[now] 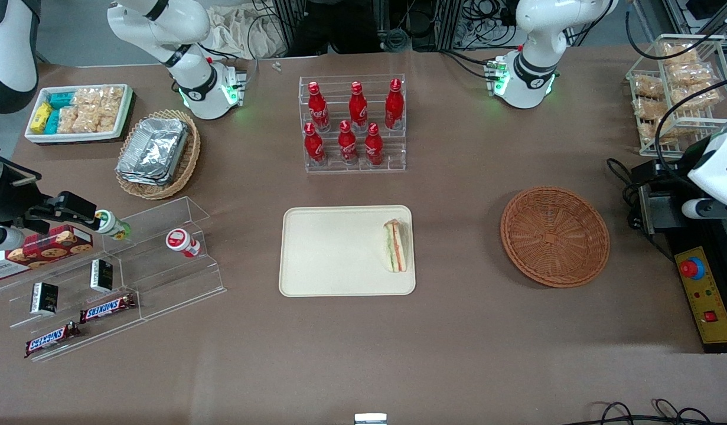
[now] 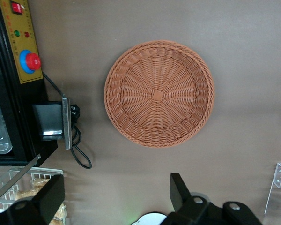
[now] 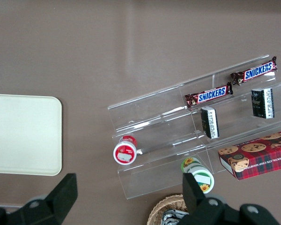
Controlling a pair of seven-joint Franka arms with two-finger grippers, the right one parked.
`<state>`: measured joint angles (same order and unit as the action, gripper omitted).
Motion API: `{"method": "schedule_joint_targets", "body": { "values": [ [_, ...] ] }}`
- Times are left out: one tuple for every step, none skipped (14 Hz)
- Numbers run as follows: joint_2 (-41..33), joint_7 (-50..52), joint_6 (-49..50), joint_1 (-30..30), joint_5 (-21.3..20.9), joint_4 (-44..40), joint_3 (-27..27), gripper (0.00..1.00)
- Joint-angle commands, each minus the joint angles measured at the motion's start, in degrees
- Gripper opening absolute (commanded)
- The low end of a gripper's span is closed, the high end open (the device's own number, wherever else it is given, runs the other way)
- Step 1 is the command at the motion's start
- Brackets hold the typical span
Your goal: Place sandwich from basket to tray
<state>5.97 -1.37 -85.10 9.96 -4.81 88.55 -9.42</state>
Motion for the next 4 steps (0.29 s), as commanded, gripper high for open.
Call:
{"method": "schedule_joint_targets", "body": {
  "values": [
    [0.0,-0.39,0.64,-6.77,0.76,-1.27,6.59,1.0],
    [0.0,-0.3,0.55,-9.41,1.11,-1.27,9.57,1.0],
    [0.0,-0.21,0.38,-11.61,1.55,-1.27,11.95,1.0],
    [0.09,0.05,0.29,-12.15,2.08,-1.27,12.84,1.0]
  ]
}}
